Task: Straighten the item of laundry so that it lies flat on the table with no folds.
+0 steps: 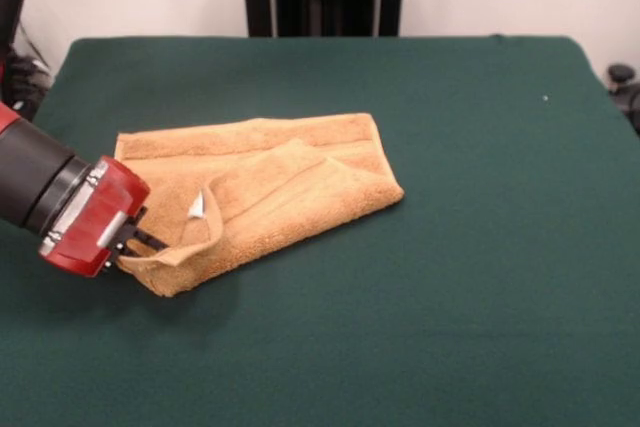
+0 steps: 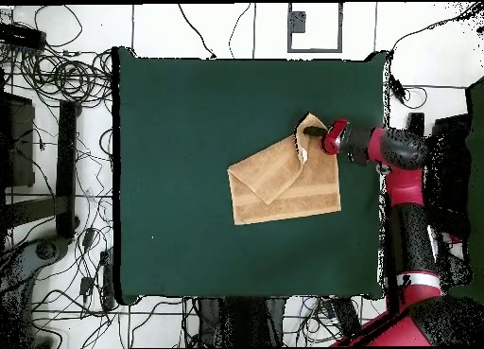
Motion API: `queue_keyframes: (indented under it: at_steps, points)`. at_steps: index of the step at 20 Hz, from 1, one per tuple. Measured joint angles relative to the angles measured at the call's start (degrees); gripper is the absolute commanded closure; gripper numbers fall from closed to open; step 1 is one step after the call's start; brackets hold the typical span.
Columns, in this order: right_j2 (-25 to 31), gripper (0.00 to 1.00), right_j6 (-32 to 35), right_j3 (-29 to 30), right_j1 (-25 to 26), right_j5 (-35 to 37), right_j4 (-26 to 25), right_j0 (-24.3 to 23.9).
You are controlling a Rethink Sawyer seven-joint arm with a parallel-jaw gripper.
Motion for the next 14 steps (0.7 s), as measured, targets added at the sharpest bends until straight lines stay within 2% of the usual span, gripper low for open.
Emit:
queue_keyframes:
  at_steps: [7,14]
  points:
    - [0.02,1.0,0.0,-0.01,1.53,0.0,3.64,0.06]
    - [-0.07,1.0,0.0,-0.02,1.65,0.0,3.83,1.46]
